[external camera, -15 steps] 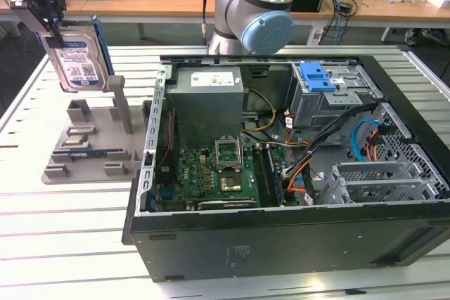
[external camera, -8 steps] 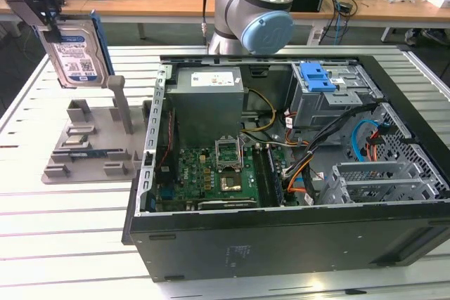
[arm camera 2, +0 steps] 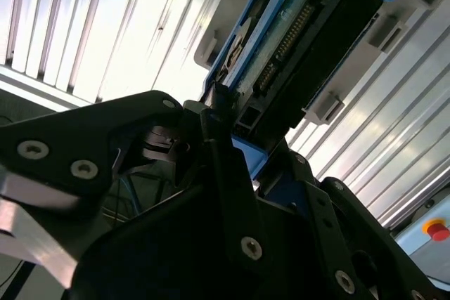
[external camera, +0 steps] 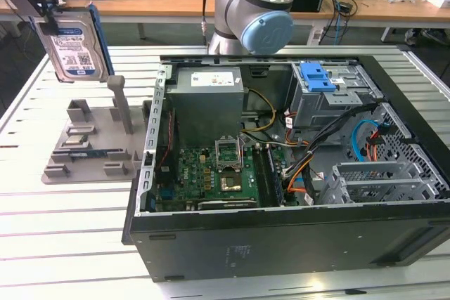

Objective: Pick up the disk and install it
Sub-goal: 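Pick up the disk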

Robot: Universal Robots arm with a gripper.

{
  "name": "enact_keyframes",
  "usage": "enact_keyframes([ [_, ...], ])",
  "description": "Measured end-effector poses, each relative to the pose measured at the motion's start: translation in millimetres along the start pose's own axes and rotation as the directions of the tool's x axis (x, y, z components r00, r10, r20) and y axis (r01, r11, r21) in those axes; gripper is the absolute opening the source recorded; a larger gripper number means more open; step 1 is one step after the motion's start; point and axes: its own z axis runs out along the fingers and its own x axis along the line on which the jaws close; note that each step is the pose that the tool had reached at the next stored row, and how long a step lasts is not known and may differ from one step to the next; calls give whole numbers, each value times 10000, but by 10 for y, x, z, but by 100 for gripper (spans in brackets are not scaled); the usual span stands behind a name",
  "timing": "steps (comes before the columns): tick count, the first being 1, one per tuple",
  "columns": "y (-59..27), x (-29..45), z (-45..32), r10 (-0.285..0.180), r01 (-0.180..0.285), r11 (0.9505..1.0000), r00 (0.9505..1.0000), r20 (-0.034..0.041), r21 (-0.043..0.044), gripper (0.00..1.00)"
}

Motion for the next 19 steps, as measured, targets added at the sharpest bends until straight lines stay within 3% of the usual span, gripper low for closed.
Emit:
enact_keyframes([
  [19,-2,2,-587,0,0,10000,10000,0,1,37],
])
